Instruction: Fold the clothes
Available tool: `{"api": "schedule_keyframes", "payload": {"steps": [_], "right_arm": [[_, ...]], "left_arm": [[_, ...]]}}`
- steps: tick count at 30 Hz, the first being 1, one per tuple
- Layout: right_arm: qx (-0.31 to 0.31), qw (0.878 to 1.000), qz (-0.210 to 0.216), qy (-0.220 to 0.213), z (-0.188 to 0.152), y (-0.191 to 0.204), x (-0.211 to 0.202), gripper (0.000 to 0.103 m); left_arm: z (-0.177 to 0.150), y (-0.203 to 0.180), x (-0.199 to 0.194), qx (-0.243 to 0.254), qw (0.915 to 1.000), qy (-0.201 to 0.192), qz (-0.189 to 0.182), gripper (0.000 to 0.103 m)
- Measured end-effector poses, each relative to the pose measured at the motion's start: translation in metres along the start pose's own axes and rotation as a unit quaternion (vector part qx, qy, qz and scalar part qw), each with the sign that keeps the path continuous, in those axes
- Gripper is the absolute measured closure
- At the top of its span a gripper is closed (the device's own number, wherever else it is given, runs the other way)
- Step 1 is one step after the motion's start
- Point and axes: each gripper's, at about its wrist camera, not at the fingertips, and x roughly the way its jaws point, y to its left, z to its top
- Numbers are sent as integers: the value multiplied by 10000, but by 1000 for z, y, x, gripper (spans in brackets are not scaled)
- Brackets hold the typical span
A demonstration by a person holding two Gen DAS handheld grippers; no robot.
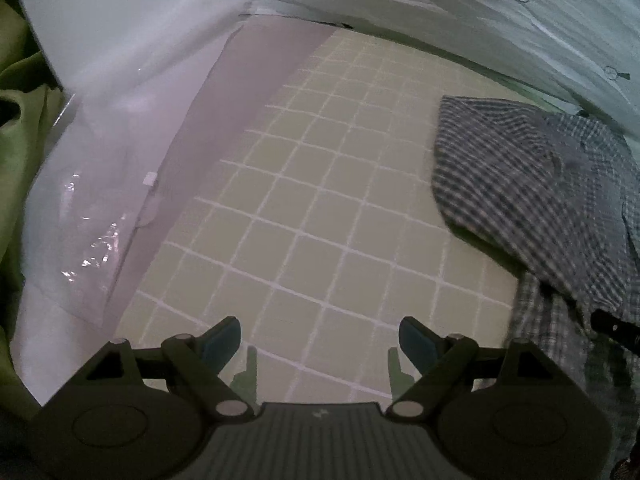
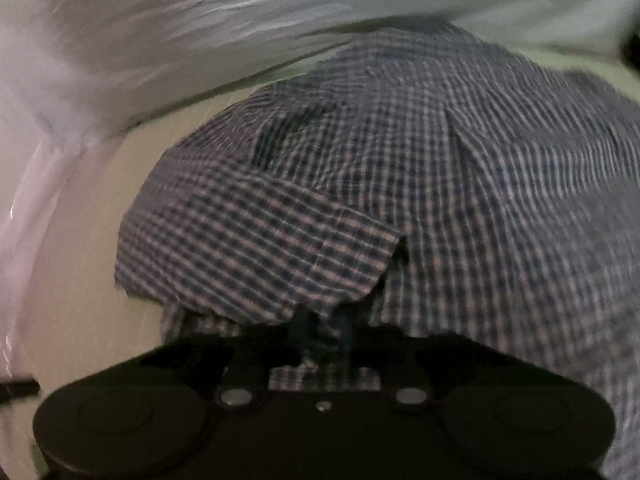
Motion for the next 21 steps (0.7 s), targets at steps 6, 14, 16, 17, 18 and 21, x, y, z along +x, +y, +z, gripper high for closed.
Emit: {"api": "schedule_keyframes", "payload": {"steps": [6, 14, 16, 17, 18, 21], "right_arm": [[-374, 9984, 304, -298, 13, -25, -34, 100], [-934, 9903, 320, -979, 51, -76, -86, 101], [-789, 9903, 155, -1130, 65, -106, -90, 101], [-748, 9902, 33, -1182, 72, -124, -92, 101], [-711, 9898, -90, -1231, 78, -142, -94, 101], [-580, 9881, -480, -1340, 96, -195, -96, 101]], "left_arm": [[-8, -40, -10, -69, 10000, -55, 16, 16], [-30, -107, -18, -114, 9999, -56, -2, 16], [-37, -119, -21, -191, 9997, -125, 7, 16], [-40, -124, -22, -248, 9995, -174, 0, 16], [-43, -127, -24, -330, 9991, -252, -29, 16], [-49, -132, -30, -525, 9979, -368, 79, 16]]}}
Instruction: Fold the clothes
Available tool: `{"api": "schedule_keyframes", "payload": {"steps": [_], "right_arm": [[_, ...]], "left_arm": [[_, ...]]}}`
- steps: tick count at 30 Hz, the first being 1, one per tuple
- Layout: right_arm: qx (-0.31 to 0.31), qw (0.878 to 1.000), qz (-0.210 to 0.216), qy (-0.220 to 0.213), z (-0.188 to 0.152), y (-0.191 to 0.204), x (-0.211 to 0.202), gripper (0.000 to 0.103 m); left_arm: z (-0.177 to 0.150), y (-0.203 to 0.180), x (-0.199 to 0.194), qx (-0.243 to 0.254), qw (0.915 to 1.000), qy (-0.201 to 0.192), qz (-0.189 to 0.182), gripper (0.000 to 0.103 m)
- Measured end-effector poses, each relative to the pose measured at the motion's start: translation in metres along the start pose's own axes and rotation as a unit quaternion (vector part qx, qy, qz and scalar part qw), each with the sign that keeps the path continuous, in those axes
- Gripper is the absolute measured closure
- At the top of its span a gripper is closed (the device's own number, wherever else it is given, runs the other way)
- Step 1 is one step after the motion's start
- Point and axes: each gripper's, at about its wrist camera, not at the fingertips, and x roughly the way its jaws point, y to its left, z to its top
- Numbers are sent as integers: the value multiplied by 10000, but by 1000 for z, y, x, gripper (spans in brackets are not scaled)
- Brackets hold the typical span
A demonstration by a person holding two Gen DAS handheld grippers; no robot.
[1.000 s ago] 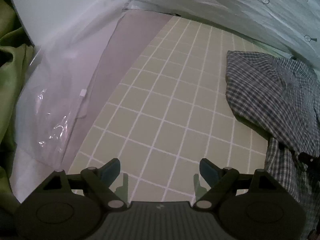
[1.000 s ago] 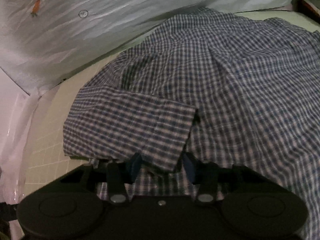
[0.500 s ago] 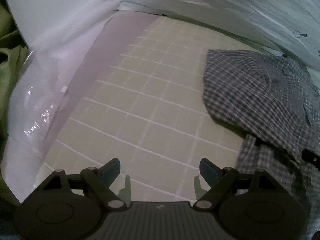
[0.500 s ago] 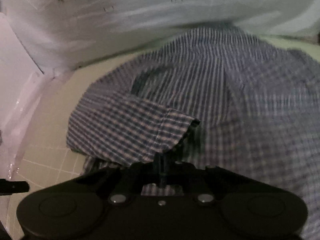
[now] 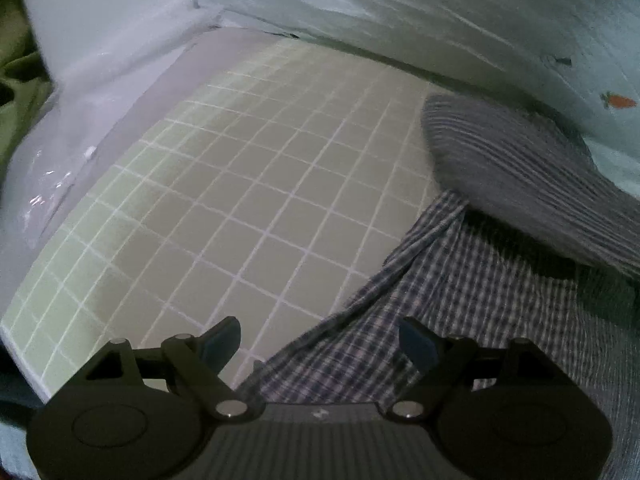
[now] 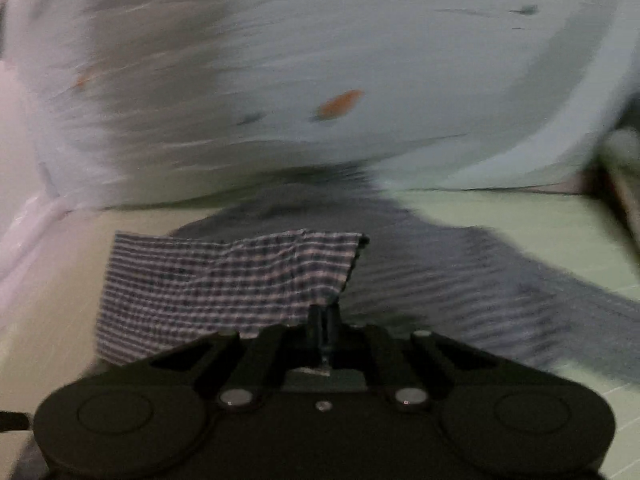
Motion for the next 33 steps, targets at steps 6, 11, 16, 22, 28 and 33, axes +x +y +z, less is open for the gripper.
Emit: {"api": "schedule_keyframes", "payload": {"steps": [6, 11, 16, 22, 28, 33], "right_arm": [[309, 9921, -1177, -308, 20, -109, 14, 101], [717, 9799, -1848, -232, 23, -165, 27, 97], [680, 9844, -1618, -123, 4, -148, 23, 35], [992, 9841, -1443, -281, -24, -91, -3, 0], [1278, 9800, -1517, -165, -61, -18, -31, 0], [1432, 9744, -1725, -148, -85, 65, -49, 0]], "left_arm": [[-9, 1, -8, -384, 9984, -146, 397, 16], [-19, 4, -16, -463, 9968, -187, 620, 16], [-26, 14, -23, -469, 9963, -231, 685, 16], [-22, 32, -19, -379, 9984, -166, 398, 16], [-6, 64, -2, 202, 9997, -108, -125, 15], [17, 103, 9, 847, 9950, -57, -529, 15]]}}
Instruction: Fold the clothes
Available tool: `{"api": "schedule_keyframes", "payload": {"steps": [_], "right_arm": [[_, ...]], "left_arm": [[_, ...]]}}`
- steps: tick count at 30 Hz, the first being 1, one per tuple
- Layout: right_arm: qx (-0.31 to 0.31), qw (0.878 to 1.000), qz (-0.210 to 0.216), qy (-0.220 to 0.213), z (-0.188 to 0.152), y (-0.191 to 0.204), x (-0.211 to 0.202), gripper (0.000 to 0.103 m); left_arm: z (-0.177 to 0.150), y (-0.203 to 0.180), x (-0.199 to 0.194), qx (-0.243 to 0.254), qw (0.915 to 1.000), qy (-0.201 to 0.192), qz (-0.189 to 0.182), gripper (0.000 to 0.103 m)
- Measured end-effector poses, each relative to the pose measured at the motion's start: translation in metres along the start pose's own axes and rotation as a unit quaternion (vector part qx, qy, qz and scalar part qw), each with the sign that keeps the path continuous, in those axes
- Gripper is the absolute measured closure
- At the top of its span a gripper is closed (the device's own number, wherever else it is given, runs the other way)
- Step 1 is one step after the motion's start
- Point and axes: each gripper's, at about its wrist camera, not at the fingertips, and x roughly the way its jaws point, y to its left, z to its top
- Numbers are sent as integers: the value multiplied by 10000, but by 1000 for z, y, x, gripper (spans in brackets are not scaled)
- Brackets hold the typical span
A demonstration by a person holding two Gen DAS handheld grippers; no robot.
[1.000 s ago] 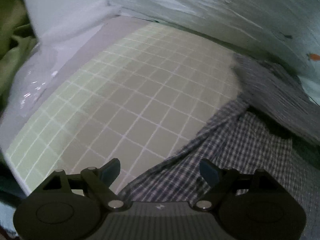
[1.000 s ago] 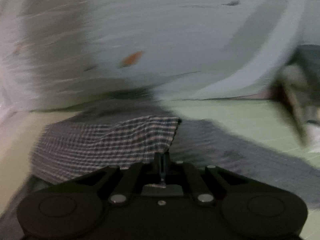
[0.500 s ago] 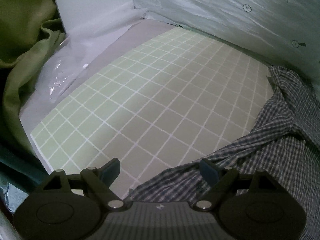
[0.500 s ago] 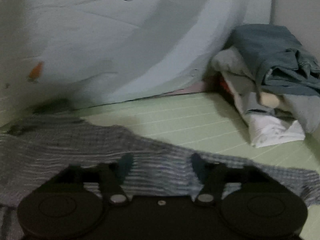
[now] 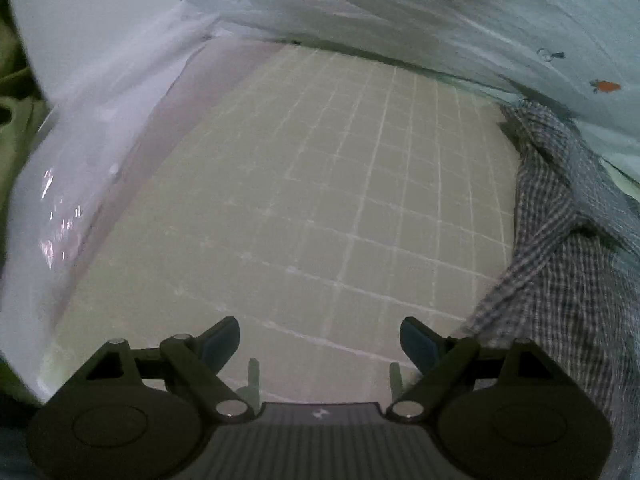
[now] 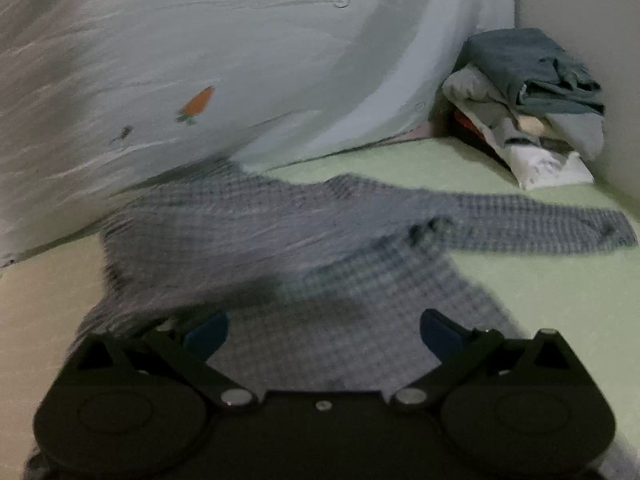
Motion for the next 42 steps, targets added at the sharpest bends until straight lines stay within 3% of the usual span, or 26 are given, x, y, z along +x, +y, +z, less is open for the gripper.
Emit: {"api": "schedule_keyframes", "payload": {"steps": [5, 9, 13, 17, 18, 20, 21, 30, 32, 39, 41, 42], "right_arm": [[-101, 9999, -61, -18, -45, 82, -43, 0], [106, 9993, -327, 173, -78, 148, -57, 1], [-112, 9993, -187, 306, -101, 195, -71, 13], [-625, 9978, -174, 158, -125, 233, -86, 25], [-664, 9976, -131, 170, -130, 238, -89, 28], [-659, 9975, -23, 267, -139, 244, -93, 48], [-658, 9973, 8, 325, -143, 246, -94, 51], [-872, 9937, 490, 505, -158, 266, -94, 63], [-878, 9923, 578, 652, -161, 267, -91, 78], [-889, 9897, 526, 987, -171, 259, -80, 80], [-905, 9888, 602, 1025, -170, 257, -80, 101], [-870, 9886, 652, 1041, -169, 255, -80, 101]], "left_arm": [[14, 42, 6, 599, 9976, -72, -326, 13], [13, 71, 7, 759, 9960, 99, -457, 13], [11, 95, 12, 825, 9950, 211, -514, 13], [8, 113, 16, 877, 9944, 282, -526, 13], [7, 117, 17, 888, 9943, 297, -515, 13], [6, 124, 17, 910, 9938, 342, -543, 13], [4, 127, 16, 936, 9933, 370, -562, 13], [6, 132, 20, 1070, 9917, 388, -598, 13], [7, 132, 20, 1060, 9919, 377, -596, 13], [8, 131, 20, 1020, 9923, 384, -595, 13], [10, 130, 20, 1021, 9921, 389, -613, 13], [10, 128, 20, 1024, 9921, 385, -622, 13]]}}
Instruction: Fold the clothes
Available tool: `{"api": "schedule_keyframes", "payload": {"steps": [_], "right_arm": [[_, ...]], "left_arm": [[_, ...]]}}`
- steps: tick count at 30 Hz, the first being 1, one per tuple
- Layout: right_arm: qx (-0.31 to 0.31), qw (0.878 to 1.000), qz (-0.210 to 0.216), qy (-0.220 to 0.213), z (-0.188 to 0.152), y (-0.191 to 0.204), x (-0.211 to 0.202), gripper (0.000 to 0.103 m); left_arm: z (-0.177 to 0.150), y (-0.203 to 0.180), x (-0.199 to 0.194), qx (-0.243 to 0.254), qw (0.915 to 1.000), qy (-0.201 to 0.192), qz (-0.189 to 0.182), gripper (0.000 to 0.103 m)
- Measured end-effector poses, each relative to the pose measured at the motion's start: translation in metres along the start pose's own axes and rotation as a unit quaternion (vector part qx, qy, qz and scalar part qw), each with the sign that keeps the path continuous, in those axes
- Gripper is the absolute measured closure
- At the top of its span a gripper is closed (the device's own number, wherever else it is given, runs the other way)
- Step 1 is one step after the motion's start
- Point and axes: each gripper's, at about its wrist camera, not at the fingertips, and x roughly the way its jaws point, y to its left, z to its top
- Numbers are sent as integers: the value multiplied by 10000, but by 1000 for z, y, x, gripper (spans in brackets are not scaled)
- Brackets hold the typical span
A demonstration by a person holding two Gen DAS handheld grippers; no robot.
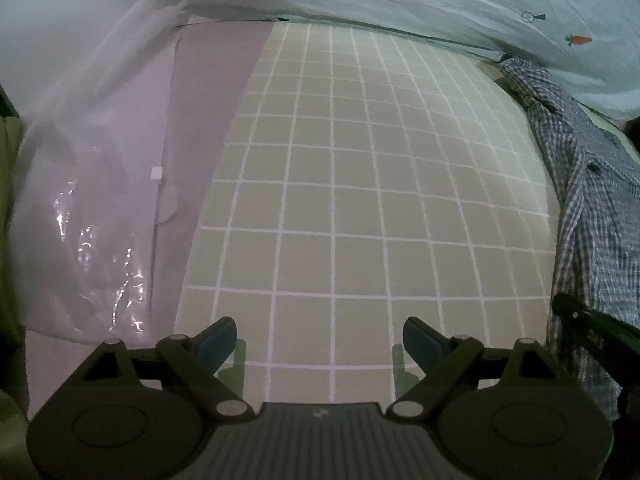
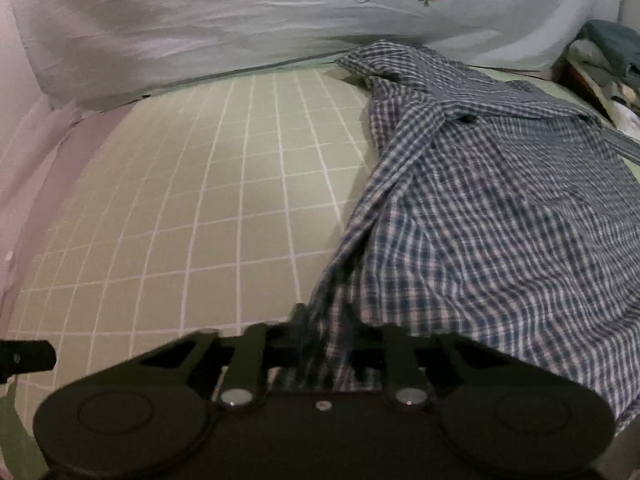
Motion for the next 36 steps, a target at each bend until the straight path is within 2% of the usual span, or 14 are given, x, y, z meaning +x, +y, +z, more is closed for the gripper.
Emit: {"api": "schedule_keyframes", "payload": {"steps": [7, 10, 16, 21, 24, 27, 28, 29, 33, 36], "right_arm": [[270, 9975, 562, -332, 9, -31, -34, 102], [606, 9946, 654, -524, 16, -60, -56, 102], [955, 9904, 371, -926, 28, -138, -86, 102], [1322, 9886, 20, -724, 35, -221, -80, 102], [1355, 9902, -105, -311, 36, -256, -61, 101], [1225, 9924, -117, 12, 32, -272, -43, 93], [1211, 9926, -46, 68, 31, -275, -40, 88], [1216, 9926, 45, 60, 29, -277, -41, 76], [943, 9950, 263, 170, 28, -280, -35, 61], [818, 9959, 323, 198, 37, -297, -29, 41]], "left_arm": [[3, -24, 0, -7, 9999, -25, -117, 13], [6, -45, 2, 66, 9997, -29, -224, 13], [5, -109, 1, 268, 9985, -103, -459, 13], [-4, -168, 0, 326, 9978, -68, -577, 13], [-13, -196, 1, 402, 9979, -8, -512, 13], [-20, -222, 3, 436, 9982, 64, -413, 13], [-21, -231, 3, 440, 9984, 75, -358, 13], [-22, -238, 4, 450, 9985, 80, -301, 13], [-22, -261, 4, 402, 9991, 72, -131, 13], [-17, -277, 7, 244, 9997, 33, -5, 13]]}}
